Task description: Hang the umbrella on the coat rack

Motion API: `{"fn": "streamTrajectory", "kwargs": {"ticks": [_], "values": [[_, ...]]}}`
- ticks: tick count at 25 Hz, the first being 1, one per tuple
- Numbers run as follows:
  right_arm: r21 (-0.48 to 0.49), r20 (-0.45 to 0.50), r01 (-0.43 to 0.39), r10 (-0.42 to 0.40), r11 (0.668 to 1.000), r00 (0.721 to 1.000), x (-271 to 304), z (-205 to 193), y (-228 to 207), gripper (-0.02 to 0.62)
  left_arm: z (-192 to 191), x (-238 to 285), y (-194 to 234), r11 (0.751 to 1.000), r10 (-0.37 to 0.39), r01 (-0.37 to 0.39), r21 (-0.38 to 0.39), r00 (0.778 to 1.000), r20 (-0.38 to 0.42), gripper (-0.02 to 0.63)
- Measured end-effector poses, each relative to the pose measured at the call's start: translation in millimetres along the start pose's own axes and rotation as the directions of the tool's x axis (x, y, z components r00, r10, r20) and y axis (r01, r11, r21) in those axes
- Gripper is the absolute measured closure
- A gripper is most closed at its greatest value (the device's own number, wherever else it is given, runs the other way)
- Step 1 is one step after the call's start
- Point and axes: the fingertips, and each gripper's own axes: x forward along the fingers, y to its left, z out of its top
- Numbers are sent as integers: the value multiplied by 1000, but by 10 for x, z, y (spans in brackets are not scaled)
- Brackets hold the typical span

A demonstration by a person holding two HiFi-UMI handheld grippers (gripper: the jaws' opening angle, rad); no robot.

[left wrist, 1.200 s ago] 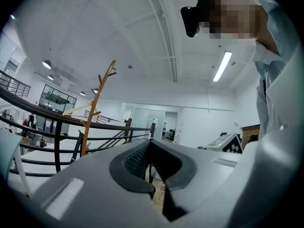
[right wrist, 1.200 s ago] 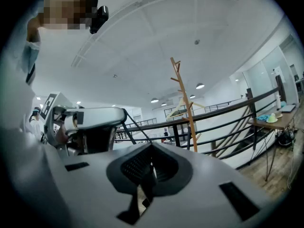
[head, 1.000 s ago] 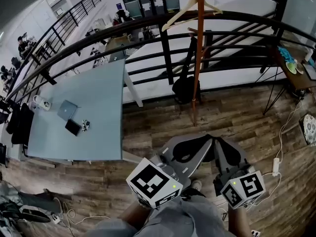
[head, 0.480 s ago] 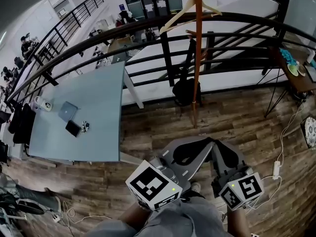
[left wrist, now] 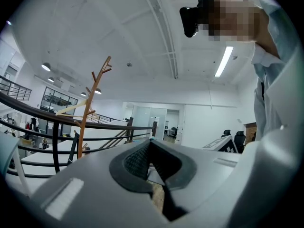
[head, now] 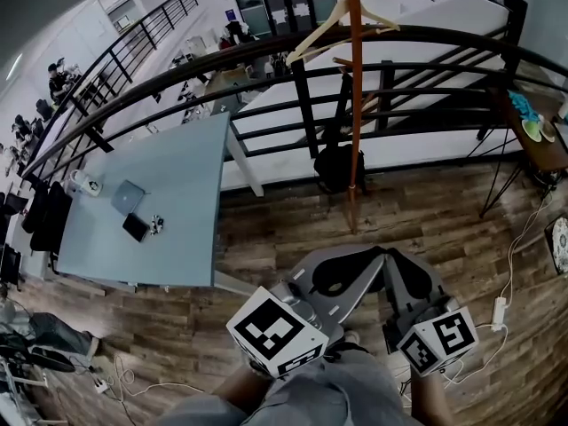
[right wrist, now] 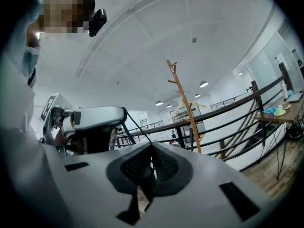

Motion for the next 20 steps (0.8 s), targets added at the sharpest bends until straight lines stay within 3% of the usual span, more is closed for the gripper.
{"fn": "streamTrajectory", "kwargs": {"ticks": [13,20], "values": [[5,18,-2,2,1000,1000,-356,61,-277,595,-79,332,-292,1000,2,-1,-25,1000,20,604],[19,26,29,-30,999,999,-532,54,-453,595,-152,514,-450,999,-35,35,-21,999,-2,604]]}}
